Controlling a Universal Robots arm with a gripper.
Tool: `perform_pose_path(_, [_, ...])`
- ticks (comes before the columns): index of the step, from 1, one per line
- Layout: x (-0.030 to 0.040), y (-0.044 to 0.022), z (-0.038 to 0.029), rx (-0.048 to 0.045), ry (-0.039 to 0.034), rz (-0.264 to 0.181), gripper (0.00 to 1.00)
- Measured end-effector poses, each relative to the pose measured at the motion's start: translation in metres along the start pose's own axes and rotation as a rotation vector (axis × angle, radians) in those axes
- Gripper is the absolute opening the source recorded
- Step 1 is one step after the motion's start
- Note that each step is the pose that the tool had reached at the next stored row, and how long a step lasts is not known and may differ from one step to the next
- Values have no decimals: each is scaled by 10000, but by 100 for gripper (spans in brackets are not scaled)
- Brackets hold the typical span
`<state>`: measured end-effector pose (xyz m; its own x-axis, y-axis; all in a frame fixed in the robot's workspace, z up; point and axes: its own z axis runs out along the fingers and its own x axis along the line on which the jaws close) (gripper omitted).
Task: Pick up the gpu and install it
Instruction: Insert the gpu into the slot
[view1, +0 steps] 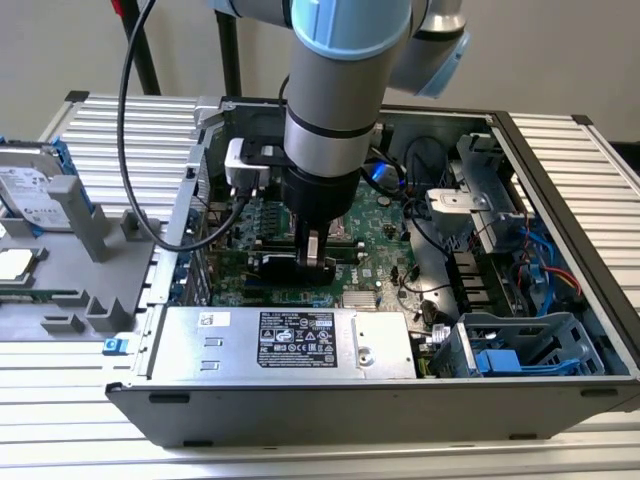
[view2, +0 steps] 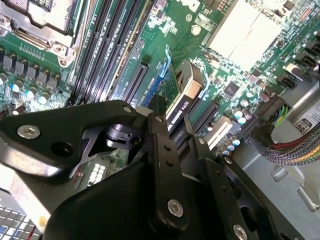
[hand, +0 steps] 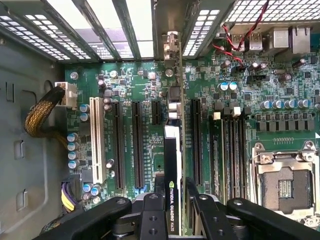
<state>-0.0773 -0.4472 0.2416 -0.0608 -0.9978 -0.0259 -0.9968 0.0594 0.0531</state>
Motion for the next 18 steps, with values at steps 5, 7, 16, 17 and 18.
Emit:
perform_pose_path(5, [0,0,4,1,-2,0,0])
perform_pose_path(7, [-3,-1,13,7,-26,1,100])
perform_pose_path(16, [-6,11,-218,1,-2,0,100])
perform_pose_path(17, [-8,14,-263,3,-6,0,100])
perform_pose_path(18, [-9,16,-309,1,-3,0,100])
